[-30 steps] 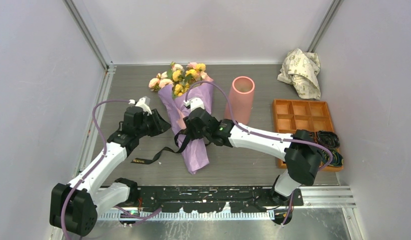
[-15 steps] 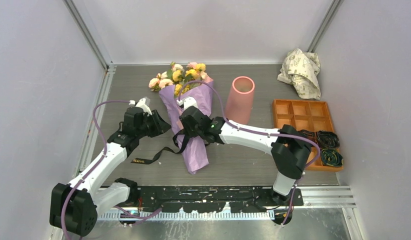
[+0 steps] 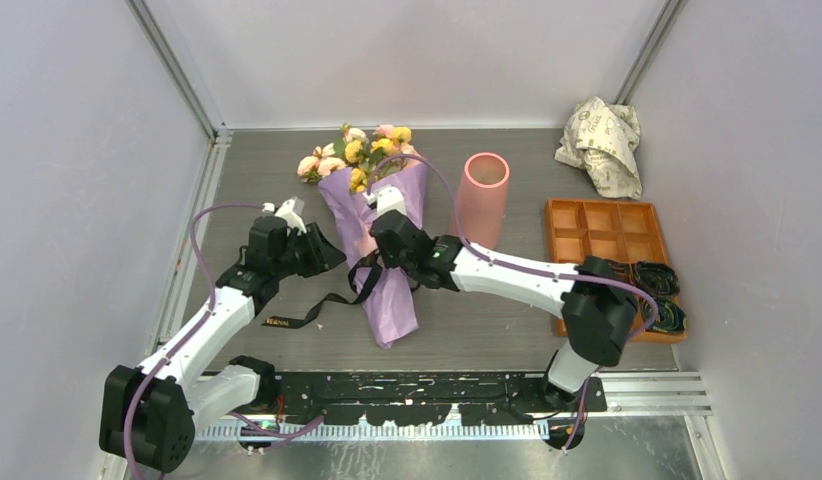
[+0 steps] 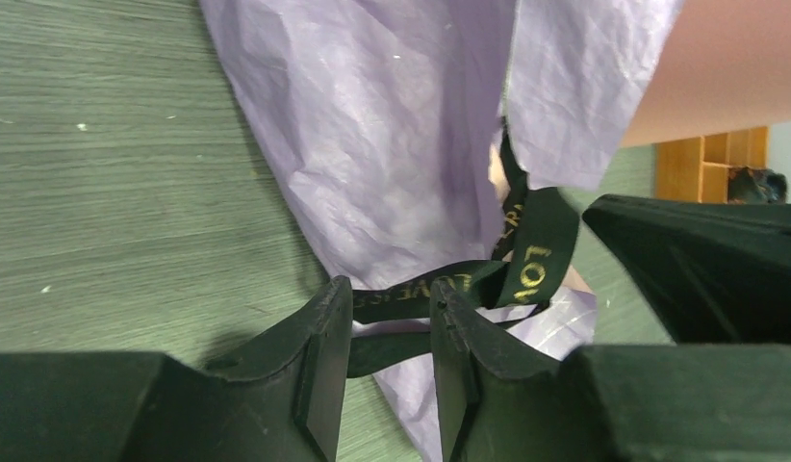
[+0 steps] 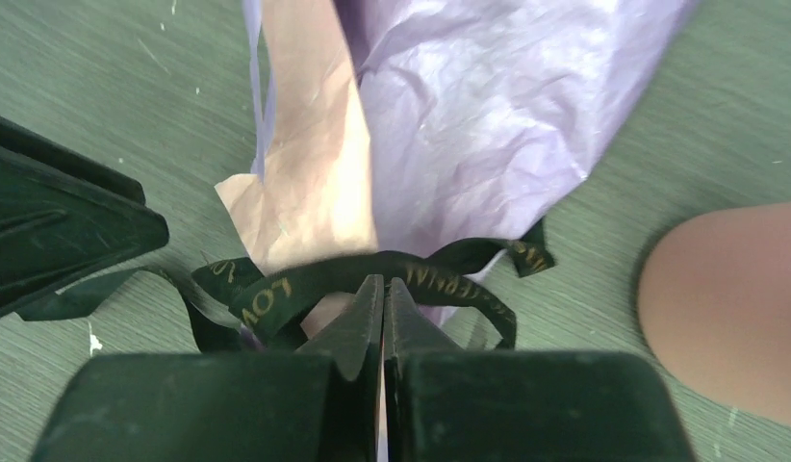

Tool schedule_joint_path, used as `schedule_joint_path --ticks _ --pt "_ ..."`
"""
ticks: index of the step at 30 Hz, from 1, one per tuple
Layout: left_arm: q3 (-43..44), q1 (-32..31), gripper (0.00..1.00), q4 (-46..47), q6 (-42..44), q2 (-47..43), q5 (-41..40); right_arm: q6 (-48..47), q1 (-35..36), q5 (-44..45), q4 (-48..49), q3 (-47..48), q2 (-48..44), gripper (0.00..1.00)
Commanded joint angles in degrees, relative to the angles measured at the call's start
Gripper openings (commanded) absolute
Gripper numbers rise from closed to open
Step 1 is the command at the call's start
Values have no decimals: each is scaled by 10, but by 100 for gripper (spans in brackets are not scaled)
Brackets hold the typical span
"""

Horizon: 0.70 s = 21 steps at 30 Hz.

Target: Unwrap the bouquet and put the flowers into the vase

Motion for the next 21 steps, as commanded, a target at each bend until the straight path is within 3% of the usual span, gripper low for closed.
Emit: schedule_joint_path --ticks 1,9,18,21 --pt "-5 -6 38 62 13 -19 67 11 2 59 28 -13 -87 1" --pt "4 -58 49 89 38 -33 91 29 1 71 8 -46 -146 1" --pt "1 -85 51 64 20 6 50 58 1 45 -10 -52 -141 38" --pt "-15 -85 53 75 -8 0 31 58 1 40 -9 -59 -148 40"
